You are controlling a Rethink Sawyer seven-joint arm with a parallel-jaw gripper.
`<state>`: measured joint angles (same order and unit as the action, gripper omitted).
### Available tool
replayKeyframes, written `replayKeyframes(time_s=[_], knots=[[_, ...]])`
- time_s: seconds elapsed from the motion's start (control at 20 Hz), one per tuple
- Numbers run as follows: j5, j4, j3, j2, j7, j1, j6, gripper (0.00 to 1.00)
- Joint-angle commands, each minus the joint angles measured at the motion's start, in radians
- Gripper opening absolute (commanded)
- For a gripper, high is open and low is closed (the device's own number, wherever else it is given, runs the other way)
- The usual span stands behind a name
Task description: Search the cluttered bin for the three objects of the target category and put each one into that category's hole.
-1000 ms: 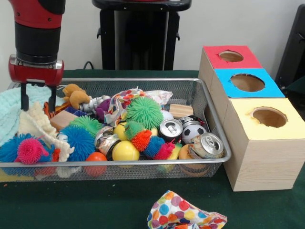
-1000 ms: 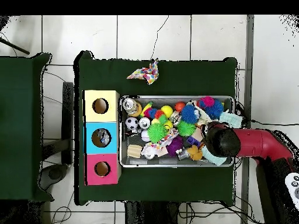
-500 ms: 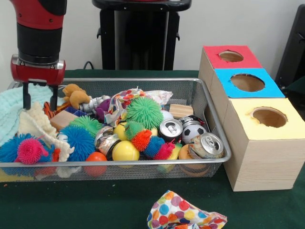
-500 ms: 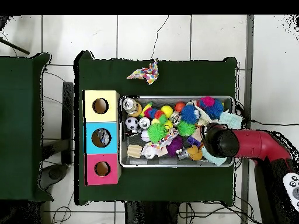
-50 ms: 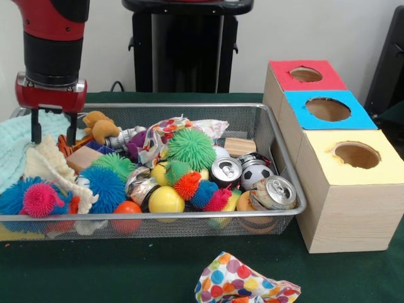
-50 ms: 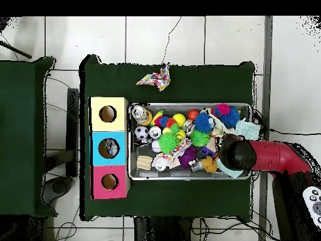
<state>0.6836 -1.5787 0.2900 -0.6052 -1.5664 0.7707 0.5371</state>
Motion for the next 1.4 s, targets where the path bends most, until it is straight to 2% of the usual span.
replayKeyframes(time_s=[0.05, 0.5, 1.0, 1.4], knots=[[-0.045, -0.012, -0.016, 0.059, -0.124, -0.007, -0.021, 1.00], [-0.089, -0.003, -0.008, 0.093, -0.107, -0.003, -0.004, 1.00], [-0.089, 0.001, -0.007, 0.138, -0.088, 0.009, -0.049, 1.00], [-0.097, 0.036, -0.003, 0.153, -0.083, 0.004, -0.049, 1.00]])
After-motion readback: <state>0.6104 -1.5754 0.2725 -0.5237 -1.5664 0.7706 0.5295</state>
